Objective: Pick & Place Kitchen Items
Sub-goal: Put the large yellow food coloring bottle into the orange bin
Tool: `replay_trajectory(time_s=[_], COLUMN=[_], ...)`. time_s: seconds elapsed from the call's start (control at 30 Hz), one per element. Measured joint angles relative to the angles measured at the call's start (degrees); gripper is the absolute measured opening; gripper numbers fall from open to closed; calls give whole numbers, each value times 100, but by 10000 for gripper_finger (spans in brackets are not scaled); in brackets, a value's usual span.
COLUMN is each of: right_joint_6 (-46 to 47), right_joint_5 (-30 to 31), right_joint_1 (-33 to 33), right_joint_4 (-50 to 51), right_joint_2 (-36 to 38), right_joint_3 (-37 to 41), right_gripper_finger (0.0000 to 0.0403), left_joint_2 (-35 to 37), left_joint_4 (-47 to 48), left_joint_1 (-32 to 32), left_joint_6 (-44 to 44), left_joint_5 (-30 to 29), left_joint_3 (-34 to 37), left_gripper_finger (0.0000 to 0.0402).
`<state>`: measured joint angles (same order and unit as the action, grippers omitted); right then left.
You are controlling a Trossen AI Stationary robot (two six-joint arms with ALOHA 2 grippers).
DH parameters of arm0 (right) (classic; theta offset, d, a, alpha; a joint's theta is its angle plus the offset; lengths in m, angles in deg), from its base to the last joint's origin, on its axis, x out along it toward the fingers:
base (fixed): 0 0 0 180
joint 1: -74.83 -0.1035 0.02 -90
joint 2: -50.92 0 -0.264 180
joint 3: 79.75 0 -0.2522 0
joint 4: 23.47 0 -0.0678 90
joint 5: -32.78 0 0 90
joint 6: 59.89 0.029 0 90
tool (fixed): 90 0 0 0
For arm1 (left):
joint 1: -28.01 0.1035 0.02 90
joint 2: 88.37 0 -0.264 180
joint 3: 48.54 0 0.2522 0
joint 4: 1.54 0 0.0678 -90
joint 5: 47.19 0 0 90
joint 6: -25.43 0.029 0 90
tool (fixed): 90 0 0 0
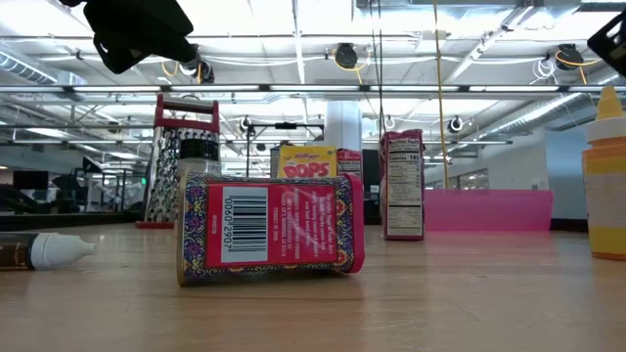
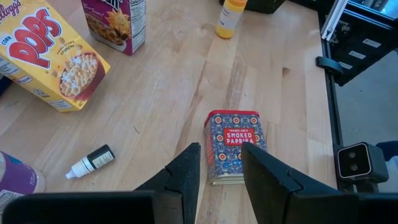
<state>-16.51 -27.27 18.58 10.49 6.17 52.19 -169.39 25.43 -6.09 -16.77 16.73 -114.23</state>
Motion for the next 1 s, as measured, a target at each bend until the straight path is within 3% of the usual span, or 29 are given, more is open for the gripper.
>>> replay_trajectory(time_s=[0.2,0.4,1.0], right_joint_6=[-94,-449,-370], right_joint_5=[7,-17,-19], right_joint_1=[153,342,807], right_joint_4=[-751,-1561,-1571], right_joint_2=[-129,-326,-790], right_joint_3=[436,793,1010], right_gripper_finger=[200,233,243], left_joint_2=[0,0,0], left_joint_4=[0,4,6], left_joint_1=[1,2,1], left_joint_6=[0,23,160], left_joint_5=[0,-2,-3], left_joint_3=[0,0,0], left_gripper_finger=[120,120,120])
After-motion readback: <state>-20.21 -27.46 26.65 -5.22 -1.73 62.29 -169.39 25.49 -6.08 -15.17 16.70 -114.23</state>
